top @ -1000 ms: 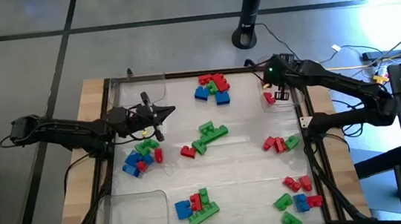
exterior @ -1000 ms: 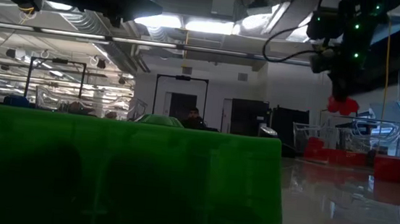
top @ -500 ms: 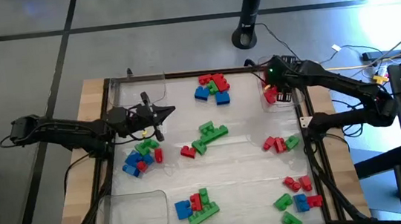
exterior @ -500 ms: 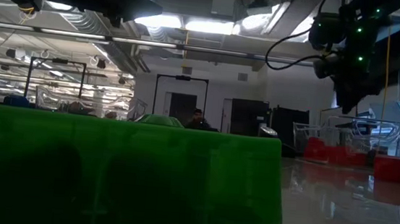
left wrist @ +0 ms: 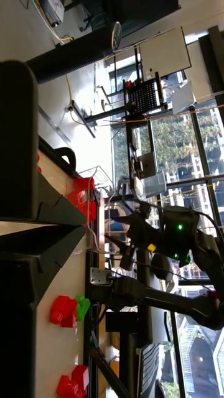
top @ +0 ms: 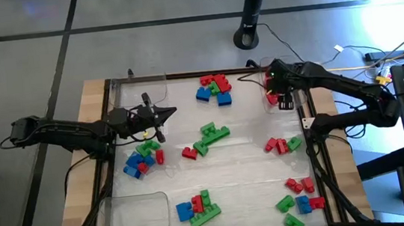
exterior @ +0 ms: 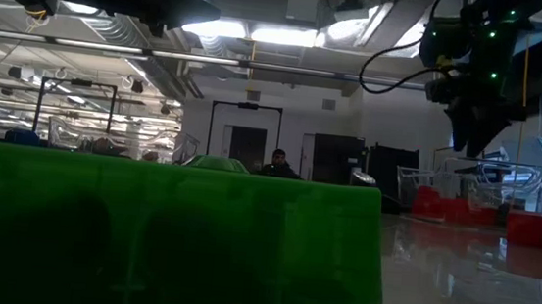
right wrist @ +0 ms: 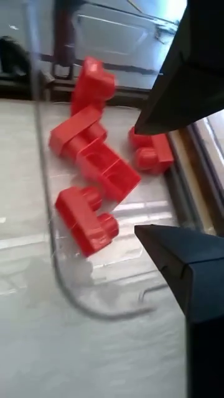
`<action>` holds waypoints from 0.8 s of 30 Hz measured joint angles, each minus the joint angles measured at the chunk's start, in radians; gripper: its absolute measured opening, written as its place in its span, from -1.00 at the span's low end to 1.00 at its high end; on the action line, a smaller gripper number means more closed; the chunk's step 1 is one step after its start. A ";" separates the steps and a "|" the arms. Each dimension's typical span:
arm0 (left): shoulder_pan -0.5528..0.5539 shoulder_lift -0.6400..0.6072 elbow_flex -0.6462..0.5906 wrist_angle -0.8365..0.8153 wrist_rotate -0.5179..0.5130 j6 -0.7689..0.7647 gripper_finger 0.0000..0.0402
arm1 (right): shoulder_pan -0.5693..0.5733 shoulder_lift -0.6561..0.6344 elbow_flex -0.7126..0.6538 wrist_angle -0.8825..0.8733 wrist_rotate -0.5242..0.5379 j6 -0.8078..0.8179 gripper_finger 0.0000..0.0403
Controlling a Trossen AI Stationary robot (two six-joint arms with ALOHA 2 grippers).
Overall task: Sort blocks
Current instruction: Put the red game piece into the right transparent bin
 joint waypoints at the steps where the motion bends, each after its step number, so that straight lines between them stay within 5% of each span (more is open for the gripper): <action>1: 0.000 0.000 0.000 0.000 0.000 0.000 -0.98 | 0.019 0.000 0.000 0.001 0.001 -0.004 0.21; 10: 0.000 0.000 0.000 0.000 0.000 0.000 -0.98 | 0.243 0.000 0.000 0.000 -0.062 0.068 0.17; 24: 0.000 0.000 0.000 0.000 0.000 -0.003 -0.98 | 0.630 0.000 0.000 -0.072 -0.172 0.409 0.17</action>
